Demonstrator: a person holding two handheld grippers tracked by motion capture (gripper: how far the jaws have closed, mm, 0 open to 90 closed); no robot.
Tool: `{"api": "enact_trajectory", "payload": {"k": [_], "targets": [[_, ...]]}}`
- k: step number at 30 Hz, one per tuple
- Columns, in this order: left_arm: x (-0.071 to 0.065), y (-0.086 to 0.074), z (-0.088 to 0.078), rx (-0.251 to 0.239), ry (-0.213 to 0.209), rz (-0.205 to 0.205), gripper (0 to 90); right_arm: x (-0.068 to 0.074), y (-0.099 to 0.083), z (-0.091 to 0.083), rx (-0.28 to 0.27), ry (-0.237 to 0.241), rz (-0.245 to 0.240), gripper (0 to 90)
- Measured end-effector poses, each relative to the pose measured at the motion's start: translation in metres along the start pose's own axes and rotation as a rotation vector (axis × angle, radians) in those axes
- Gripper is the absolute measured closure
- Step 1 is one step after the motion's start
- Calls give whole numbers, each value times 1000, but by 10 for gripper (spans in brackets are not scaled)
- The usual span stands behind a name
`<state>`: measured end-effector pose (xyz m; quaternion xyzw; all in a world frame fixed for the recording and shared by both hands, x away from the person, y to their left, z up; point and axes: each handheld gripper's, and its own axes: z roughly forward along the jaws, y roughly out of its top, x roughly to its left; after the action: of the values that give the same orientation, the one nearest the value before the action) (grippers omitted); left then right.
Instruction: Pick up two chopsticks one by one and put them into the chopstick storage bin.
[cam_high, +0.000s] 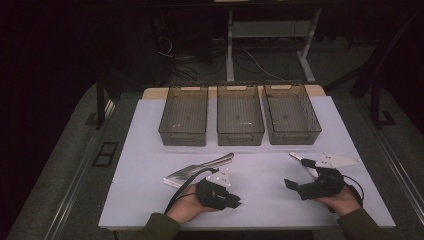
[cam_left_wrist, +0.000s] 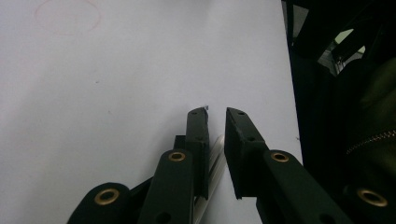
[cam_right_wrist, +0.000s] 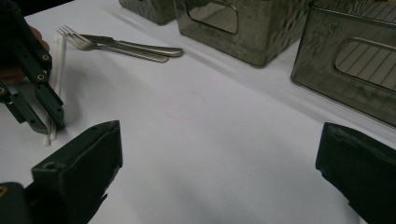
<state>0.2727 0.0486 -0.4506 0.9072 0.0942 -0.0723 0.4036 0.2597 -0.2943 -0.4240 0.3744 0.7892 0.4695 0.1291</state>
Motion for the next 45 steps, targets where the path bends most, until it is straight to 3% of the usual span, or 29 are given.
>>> {"api": "enact_trajectory", "payload": {"k": [25, 45], "targets": [[7, 6, 6, 8, 42, 19, 827, 0, 0, 0, -1, 1, -3, 6], [22, 12, 9, -7, 96, -12, 880, 0, 0, 0, 2, 3, -2, 6]]}}
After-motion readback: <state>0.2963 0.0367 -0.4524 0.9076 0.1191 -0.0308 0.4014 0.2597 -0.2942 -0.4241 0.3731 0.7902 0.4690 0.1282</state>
